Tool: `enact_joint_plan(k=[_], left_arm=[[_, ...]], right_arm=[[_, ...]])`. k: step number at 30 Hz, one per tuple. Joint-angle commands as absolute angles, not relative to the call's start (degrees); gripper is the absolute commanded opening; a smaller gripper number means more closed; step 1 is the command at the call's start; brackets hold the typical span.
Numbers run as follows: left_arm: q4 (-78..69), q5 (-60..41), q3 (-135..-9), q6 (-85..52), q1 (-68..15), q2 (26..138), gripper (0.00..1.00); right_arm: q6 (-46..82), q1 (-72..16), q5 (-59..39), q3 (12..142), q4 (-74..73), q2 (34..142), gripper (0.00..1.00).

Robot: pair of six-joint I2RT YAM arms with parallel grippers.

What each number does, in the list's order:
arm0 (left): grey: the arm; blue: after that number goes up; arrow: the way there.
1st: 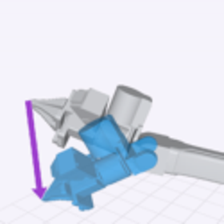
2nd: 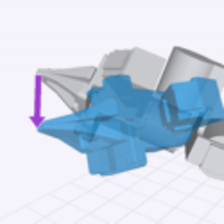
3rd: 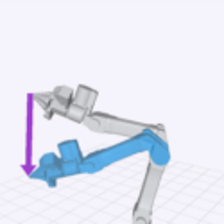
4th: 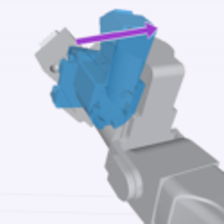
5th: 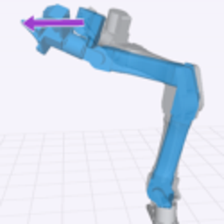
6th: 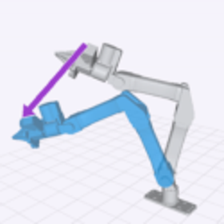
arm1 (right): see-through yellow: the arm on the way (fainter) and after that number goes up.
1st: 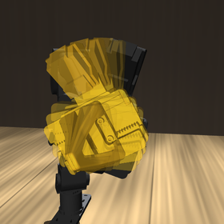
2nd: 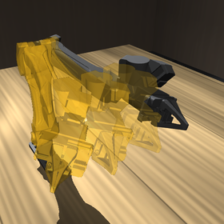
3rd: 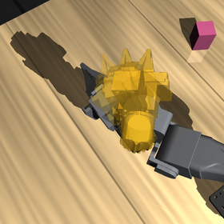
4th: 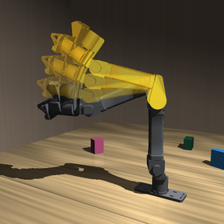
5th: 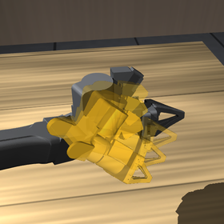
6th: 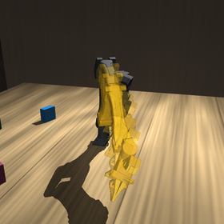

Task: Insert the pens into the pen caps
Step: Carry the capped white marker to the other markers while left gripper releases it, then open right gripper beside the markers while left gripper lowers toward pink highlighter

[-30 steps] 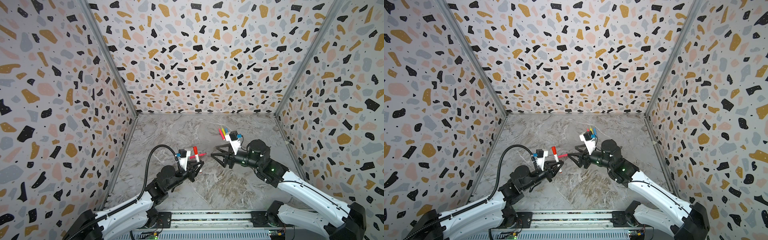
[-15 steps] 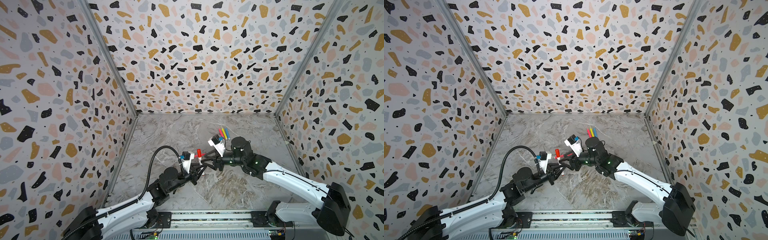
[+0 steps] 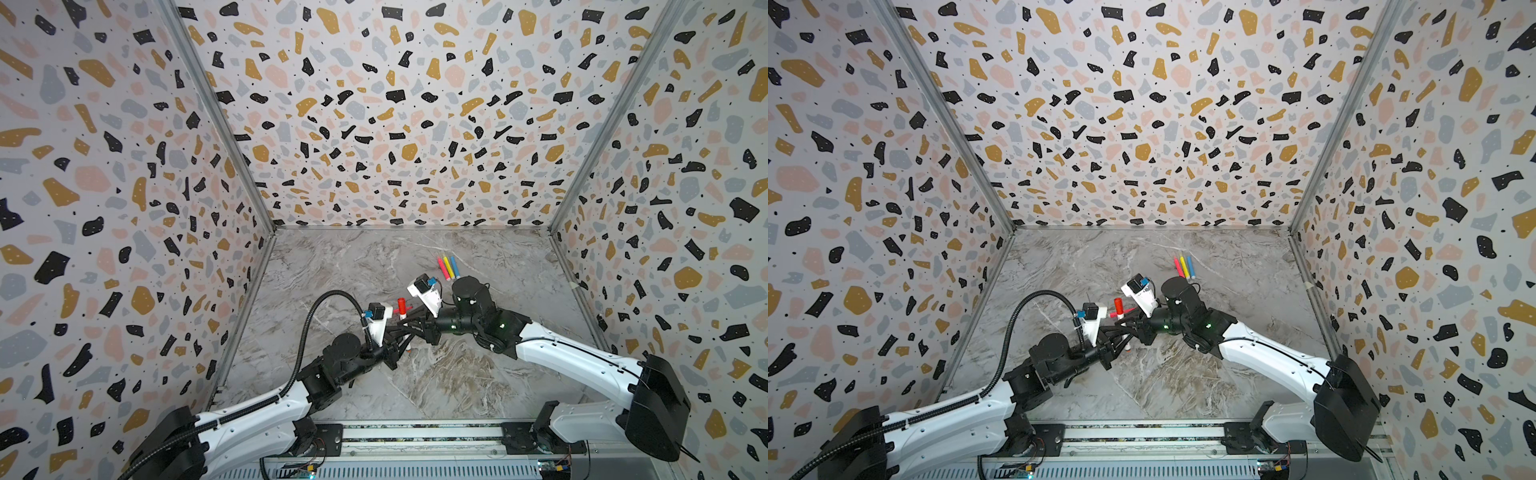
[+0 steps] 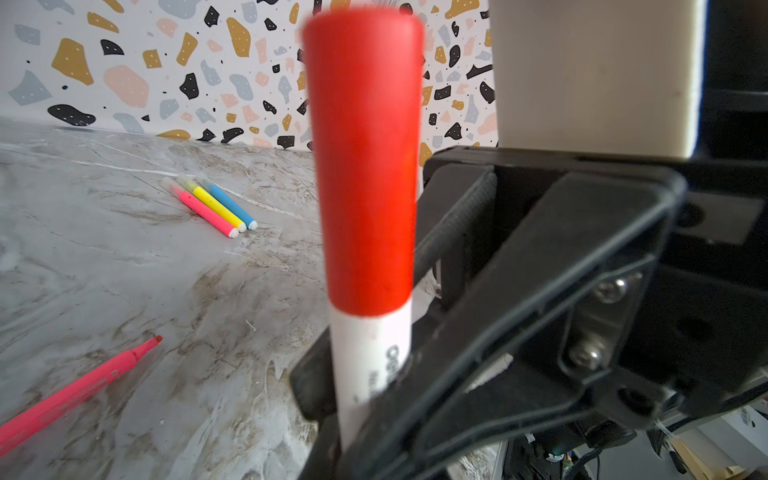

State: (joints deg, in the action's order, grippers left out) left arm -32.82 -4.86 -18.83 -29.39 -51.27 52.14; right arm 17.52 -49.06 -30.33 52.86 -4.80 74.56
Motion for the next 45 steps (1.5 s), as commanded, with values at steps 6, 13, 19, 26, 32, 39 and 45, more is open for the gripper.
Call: enact_joint_plan(k=[6, 13, 19, 26, 32, 39, 45], left_arm=[[-26.65, 5.87, -22.69, -28.55, -51.53, 54.91, 0.58], [-22.04, 11.43, -19.24, -31.53, -51.52, 53.52, 0.61], [-18.46, 12.69, -17.92, -32.35, -51.75, 51.07, 0.59], [-14.85, 14.62, -18.40, -31.89, -51.88, 48.31, 0.59], [-13.11, 14.50, -19.06, -31.38, -51.88, 48.10, 0.59], [-13.58, 14.41, -19.17, -31.01, -51.93, 48.16, 0.59], [-13.70, 14.33, -19.81, -30.87, -51.91, 48.86, 0.59]], right_arm=[[18.78, -41.48, -26.37, 55.63, -2.67, 74.42, 0.09], [12.70, -31.09, -19.64, 68.06, 9.48, 89.43, 0.09], [6.63, -29.99, -5.59, 90.49, 25.65, 111.12, 0.08], [3.98, -29.07, -0.03, 113.55, 36.42, 129.38, 0.08], [2.48, -28.39, 5.94, 130.71, 45.46, 140.83, 0.08], [0.66, -27.72, 9.44, 131.53, 44.82, 141.55, 0.15], [0.69, -27.50, 9.23, 130.43, 44.54, 140.13, 0.48]])
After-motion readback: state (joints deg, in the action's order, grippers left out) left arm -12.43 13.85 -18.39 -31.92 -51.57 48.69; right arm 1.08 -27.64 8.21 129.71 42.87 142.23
